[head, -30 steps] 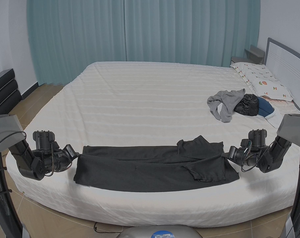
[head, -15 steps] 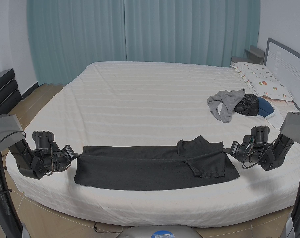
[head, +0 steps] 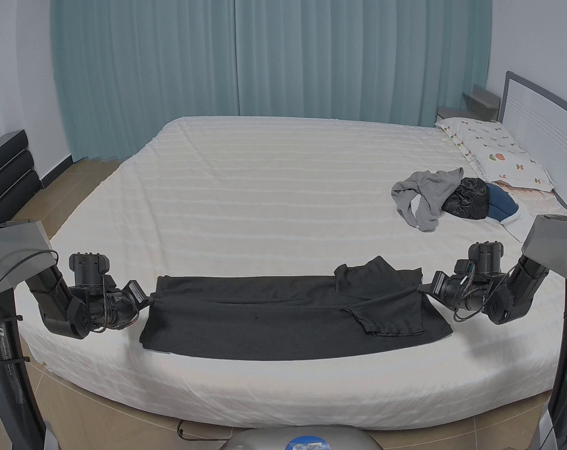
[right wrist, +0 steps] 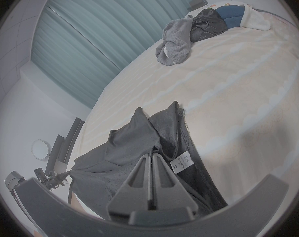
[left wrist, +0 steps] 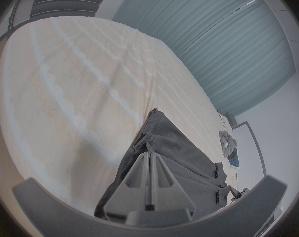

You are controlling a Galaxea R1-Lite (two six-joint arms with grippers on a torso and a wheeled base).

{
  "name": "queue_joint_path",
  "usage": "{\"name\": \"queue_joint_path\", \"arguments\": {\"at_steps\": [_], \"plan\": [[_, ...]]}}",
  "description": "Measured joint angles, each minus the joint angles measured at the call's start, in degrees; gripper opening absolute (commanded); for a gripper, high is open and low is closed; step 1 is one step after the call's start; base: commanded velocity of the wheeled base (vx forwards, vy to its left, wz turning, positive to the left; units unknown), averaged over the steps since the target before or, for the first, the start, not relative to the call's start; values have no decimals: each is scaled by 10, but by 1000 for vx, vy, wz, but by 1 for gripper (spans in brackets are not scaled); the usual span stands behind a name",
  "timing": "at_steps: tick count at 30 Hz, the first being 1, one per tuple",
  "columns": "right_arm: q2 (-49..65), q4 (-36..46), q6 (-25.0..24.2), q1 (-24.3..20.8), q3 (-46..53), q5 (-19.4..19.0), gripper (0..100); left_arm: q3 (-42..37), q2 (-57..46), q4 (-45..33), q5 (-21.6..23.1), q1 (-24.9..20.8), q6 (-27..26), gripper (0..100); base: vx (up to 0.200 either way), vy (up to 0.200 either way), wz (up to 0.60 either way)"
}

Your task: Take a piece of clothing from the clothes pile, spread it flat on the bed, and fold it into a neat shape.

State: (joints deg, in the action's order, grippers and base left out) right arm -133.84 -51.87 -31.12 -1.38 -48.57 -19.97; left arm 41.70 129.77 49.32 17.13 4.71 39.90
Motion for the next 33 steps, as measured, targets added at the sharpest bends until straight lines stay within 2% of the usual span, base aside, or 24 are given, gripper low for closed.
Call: {"name": "queue_joint_path", "arguments": {"at_steps": [3, 4, 11, 18, 23, 29, 33], "plan": [[-5, 3, 0, 0, -4, 0, 0, 10, 6, -13, 0, 0, 0, 0, 0, 0, 0], [-7, 4, 0, 0, -6, 0, 100, 14, 8, -16, 0, 0, 0, 100, 0, 0, 0], [-16, 5, -2, 3, -13, 0, 100, 24, 15, -21, 0, 1, 1, 100, 0, 0, 0], [-7, -1, -30, 3, -14, 0, 100, 24, 11, -21, 0, 12, 3, 100, 0, 0, 0], [-2, -1, -55, 3, -19, 5, 100, 35, 1, -21, 0, 17, 47, 100, 0, 0, 0], [2, -1, -73, 6, -23, 5, 100, 75, -5, -25, 0, 16, 61, 100, 0, 0, 0], [3, 1, -75, 6, -25, 6, 100, 133, 6, -43, 1, 16, 61, 100, 0, 0, 0]]}}
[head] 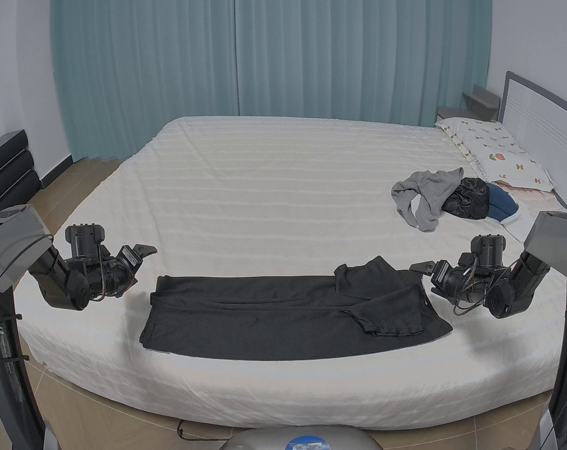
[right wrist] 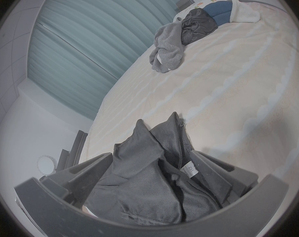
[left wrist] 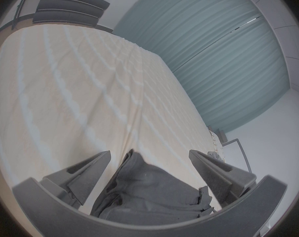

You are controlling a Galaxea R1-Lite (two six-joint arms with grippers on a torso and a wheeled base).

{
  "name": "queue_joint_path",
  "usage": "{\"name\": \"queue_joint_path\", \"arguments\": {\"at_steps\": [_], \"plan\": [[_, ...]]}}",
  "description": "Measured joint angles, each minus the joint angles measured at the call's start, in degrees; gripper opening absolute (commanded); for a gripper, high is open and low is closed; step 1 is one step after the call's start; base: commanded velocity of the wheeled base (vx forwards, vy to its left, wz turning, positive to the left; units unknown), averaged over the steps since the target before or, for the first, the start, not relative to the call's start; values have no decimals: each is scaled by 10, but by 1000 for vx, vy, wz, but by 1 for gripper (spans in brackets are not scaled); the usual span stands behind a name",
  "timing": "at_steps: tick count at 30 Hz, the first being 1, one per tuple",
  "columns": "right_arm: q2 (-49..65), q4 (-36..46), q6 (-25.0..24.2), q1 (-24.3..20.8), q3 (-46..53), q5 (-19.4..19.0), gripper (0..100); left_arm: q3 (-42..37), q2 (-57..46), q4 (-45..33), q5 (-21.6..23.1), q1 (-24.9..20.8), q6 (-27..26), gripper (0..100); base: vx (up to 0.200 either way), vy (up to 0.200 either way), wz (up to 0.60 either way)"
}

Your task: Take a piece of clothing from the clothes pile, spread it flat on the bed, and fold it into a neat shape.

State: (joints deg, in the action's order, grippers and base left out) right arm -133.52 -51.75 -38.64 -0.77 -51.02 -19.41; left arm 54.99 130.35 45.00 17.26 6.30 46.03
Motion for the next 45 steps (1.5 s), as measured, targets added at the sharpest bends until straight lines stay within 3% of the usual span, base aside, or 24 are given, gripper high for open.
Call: {"name": "queue_joint_path", "arguments": {"at_steps": [11, 30, 31, 39, 45], "plan": [[-2, 3, -2, 0, -2, 0, 100, 136, 62, -84, 27, -17, -2, 100, 0, 0, 0], [-6, 6, -2, -4, -11, 0, 100, 147, 100, -85, 33, -26, -57, 100, 0, 0, 0], [-7, 6, -2, -4, -12, 0, 100, 147, 102, -85, 33, -26, -68, 0, 0, 0, 0], [-21, 37, -3, -2, -48, 0, 100, 153, 120, -82, 10, -27, -89, 0, 0, 0, 0], [-31, 40, -13, 0, -67, 1, 100, 160, 124, -81, -26, -26, -64, 0, 0, 0, 0]]}}
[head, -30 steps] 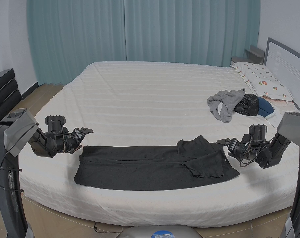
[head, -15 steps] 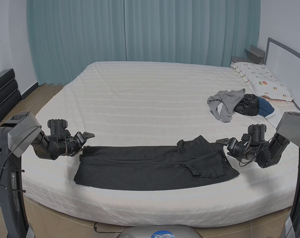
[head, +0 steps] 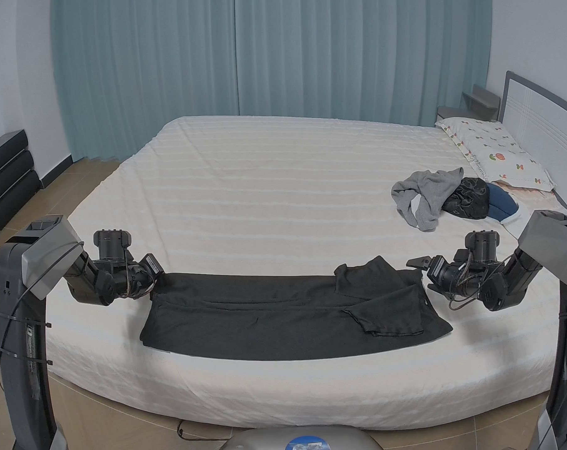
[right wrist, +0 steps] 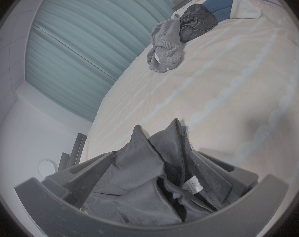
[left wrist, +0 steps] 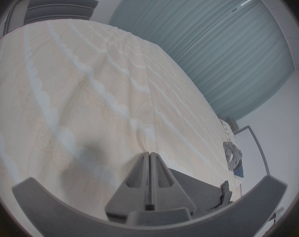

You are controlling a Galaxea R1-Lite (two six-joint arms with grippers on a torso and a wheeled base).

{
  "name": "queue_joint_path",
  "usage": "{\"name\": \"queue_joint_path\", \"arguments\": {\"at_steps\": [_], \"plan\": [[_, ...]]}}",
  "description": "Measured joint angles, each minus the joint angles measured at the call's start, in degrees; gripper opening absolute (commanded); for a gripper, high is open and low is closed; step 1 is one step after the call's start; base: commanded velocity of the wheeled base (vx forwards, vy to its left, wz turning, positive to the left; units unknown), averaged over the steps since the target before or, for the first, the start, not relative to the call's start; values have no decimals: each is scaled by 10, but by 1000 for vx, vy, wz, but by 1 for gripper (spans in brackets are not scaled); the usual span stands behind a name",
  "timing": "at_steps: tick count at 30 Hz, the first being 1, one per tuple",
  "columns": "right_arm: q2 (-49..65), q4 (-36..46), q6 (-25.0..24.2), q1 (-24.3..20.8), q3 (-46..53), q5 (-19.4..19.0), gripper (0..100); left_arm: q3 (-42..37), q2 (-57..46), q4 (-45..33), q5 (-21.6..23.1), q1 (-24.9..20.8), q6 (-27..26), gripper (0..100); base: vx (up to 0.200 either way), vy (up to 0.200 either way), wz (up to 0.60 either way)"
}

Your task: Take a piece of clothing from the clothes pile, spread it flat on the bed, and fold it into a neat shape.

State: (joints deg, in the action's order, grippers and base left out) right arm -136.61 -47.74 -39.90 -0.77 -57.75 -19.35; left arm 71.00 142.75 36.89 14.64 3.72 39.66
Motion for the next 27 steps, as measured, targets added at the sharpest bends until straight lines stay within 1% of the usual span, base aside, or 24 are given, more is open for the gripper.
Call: {"name": "queue_joint_path", "arguments": {"at_steps": [2, 5, 12, 20, 21, 25, 27], "plan": [[-6, 0, -6, 0, -11, 2, 100, -1, -1, 0, -4, 1, 12, 0, 0, 0, 0], [-14, 1, -12, 0, -23, 6, 100, -5, -3, 0, -5, 4, 15, 0, 0, 0, 0], [-42, 0, -16, -4, -56, 37, 100, -10, -5, 1, -6, 5, 15, 0, 0, 0, 0], [-68, -4, -24, -6, -80, 41, 100, -10, -5, 2, -6, 5, 15, 0, 0, 0, 0], [-70, -5, -27, -6, -82, 41, 0, -10, -5, 2, -6, 5, 15, 0, 0, 0, 0], [-77, -7, -34, -6, -90, 47, 0, -10, -5, 2, -6, 5, 15, 0, 0, 0, 0], [-80, -6, -38, -5, -96, 62, 0, -10, -5, 2, -6, 5, 15, 0, 0, 0, 0]]}}
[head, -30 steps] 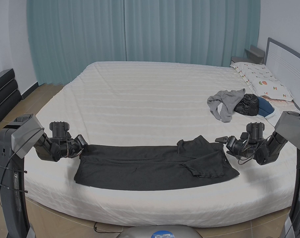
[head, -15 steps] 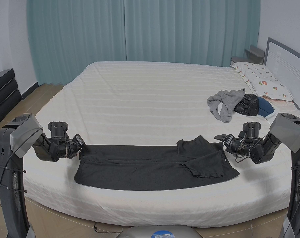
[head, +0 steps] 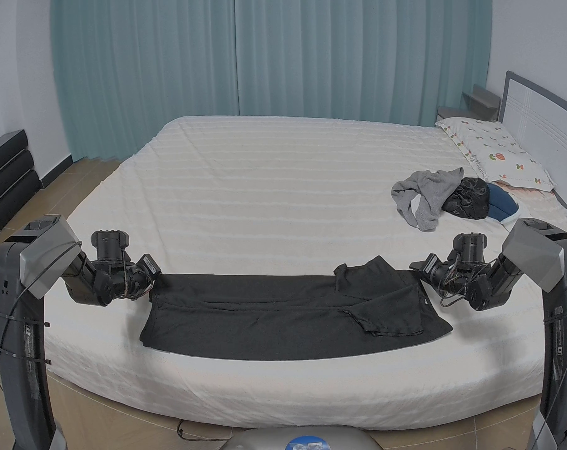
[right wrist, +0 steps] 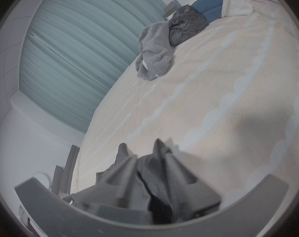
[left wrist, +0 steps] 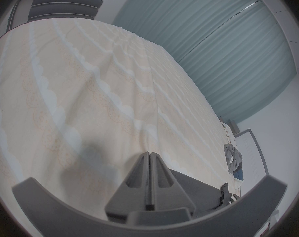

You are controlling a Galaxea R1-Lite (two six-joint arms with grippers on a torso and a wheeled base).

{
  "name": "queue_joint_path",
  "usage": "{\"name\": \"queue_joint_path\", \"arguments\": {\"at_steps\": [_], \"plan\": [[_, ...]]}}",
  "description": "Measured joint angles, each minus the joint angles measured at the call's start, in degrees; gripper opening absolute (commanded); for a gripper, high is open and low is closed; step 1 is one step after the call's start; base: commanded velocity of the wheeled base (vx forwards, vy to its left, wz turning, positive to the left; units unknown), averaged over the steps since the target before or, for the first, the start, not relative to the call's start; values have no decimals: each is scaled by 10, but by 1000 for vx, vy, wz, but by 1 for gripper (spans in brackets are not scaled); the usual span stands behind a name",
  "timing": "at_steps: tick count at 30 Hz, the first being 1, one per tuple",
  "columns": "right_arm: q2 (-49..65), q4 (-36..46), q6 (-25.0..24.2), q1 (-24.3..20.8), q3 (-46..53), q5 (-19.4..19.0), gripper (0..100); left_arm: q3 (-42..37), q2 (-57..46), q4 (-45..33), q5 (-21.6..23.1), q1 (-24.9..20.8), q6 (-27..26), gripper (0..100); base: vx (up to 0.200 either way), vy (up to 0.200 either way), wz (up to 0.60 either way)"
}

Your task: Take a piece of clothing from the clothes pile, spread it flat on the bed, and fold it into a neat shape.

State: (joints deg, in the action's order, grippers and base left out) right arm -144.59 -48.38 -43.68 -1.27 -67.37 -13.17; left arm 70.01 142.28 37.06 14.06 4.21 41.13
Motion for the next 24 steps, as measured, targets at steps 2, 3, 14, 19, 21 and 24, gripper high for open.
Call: {"name": "queue_joint_path", "arguments": {"at_steps": [2, 3, 14, 19, 21, 24], "plan": [[-4, 0, -6, 1, -9, 12, 0, 0, 0, 0, 0, 0, 0, 0, 0, 0, 0], [-6, 2, -9, 1, -12, 14, 0, 0, 0, 0, 0, 0, 0, 0, 0, 0, 0], [-14, 1, -15, 10, -23, 18, 0, 0, 0, -1, 0, 1, 0, 0, 0, 0, 0], [-14, 0, -15, 12, -23, 21, 0, 0, 0, -1, 0, 1, 1, 0, 0, 0, 0], [-14, 0, -15, 12, -23, 22, 0, 0, 0, -1, 0, 1, 1, 0, 0, 0, 0], [-15, 0, -14, 11, -23, 22, 100, -1, 0, -2, 1, 2, 1, 100, 0, 0, 0]]}}
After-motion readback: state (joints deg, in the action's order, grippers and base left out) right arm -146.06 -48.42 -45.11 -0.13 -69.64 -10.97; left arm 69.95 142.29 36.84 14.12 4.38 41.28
